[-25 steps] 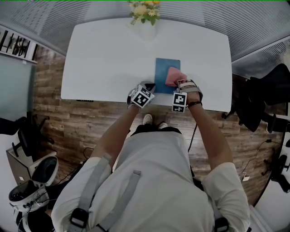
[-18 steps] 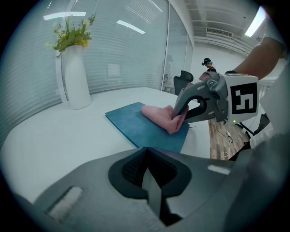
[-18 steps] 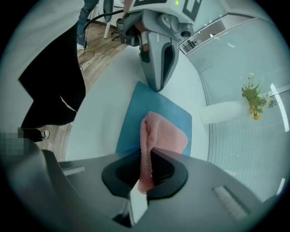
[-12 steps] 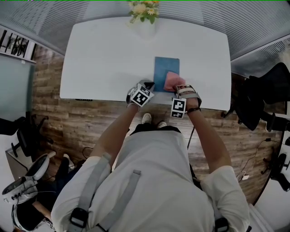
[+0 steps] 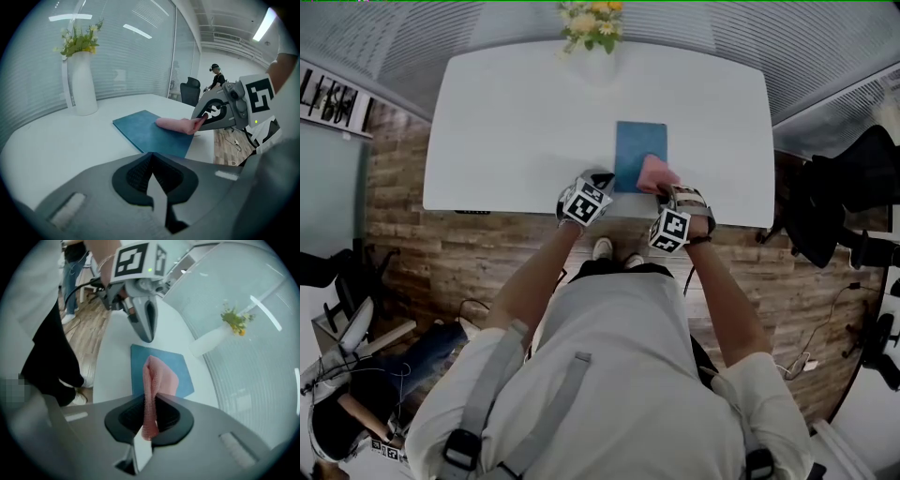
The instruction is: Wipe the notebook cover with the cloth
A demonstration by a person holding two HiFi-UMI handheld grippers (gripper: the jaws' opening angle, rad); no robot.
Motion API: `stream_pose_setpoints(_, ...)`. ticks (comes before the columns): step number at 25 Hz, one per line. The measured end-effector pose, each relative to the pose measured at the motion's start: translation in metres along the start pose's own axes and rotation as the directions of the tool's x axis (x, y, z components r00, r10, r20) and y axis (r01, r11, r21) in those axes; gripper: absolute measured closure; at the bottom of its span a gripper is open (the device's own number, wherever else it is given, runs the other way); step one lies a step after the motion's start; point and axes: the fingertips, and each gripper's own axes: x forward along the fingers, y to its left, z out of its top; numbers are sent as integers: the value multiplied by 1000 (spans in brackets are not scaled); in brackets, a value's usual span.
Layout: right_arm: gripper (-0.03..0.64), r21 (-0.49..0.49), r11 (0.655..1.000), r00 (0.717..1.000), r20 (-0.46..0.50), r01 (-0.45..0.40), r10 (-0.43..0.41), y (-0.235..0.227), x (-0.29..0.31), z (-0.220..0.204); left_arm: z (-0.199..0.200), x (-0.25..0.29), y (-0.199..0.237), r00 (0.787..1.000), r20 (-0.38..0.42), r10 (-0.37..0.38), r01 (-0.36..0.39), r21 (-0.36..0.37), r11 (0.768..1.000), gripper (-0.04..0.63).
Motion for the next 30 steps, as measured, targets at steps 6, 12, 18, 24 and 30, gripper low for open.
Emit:
stream_pose_setpoints(6,597,345,938,986,137,38,-91,-42,-54,19,33,-46,8,986,156,62,-51,-75,996,592)
stream_pose_setpoints(12,595,559,828,940,268,26,-210,-80,-119,43,88,-105,-2,939,333,83,-44,-122,992,594)
stream_pose_setpoints(18,595,740,670,848,394,-64,-354,-126,-199,68,151,-175,-22,859,503,98,-39,-127,991,594)
stream_pose_setpoints(24,594,789,610,767,439,-79,-468,-161,-265,81,203,-238,-34,775,623,104,-50,-104,993,594)
stream_pose_setpoints(30,594,801,594,703,467,-79,-537,-179,-325,95,236,-288,-50,730,675,104,-63,-86,994,594)
